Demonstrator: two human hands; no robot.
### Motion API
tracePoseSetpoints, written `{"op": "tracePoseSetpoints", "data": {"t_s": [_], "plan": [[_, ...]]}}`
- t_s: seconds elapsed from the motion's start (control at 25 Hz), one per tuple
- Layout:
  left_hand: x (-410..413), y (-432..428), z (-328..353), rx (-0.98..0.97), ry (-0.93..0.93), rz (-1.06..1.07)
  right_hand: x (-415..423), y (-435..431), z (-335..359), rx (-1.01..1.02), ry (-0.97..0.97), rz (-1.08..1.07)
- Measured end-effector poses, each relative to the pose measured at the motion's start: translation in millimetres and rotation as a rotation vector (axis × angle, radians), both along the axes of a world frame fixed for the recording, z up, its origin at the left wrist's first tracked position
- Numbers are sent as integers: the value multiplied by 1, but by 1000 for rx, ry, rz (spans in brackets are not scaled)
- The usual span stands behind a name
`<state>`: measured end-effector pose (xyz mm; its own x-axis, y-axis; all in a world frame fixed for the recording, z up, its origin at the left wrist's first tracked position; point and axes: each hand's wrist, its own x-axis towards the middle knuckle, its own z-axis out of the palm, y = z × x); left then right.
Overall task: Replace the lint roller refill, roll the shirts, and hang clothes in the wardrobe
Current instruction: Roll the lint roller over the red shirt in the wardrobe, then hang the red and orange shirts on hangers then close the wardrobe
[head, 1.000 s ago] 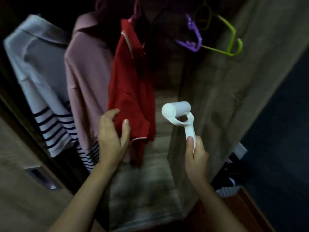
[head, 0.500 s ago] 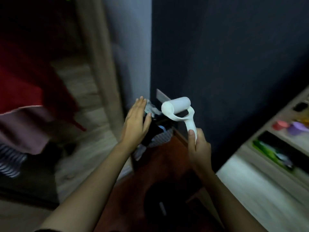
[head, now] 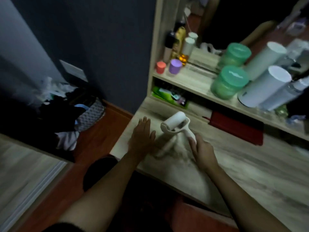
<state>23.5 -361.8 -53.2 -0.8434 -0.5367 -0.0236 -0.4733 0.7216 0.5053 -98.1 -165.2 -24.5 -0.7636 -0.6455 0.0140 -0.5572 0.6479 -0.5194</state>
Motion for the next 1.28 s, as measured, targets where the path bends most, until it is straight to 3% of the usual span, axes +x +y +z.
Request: {"op": "tracePoseSetpoints", "data": {"t_s": [0.24,0.56,0.76,0.84,1.0,1.28], "plan": [[-32,30,-39,-38,-172,-68,-27,37,-20,143,-11,17],[-31,30,-48,-105,-170,-40,-25,34,-39,144,30,-12],[-32,29,-48,-79,-181,-43,-25,29,-46,201,263,-51],[-33,27,-46,-31,-164,-45,-24,30,-43,215,264,-65],[-29,17,-25,58,-97,-26,-19,19,-17,58,188,-17],[1,-76,127,-285,50,55,0,-112,114,-314,384,358]]}}
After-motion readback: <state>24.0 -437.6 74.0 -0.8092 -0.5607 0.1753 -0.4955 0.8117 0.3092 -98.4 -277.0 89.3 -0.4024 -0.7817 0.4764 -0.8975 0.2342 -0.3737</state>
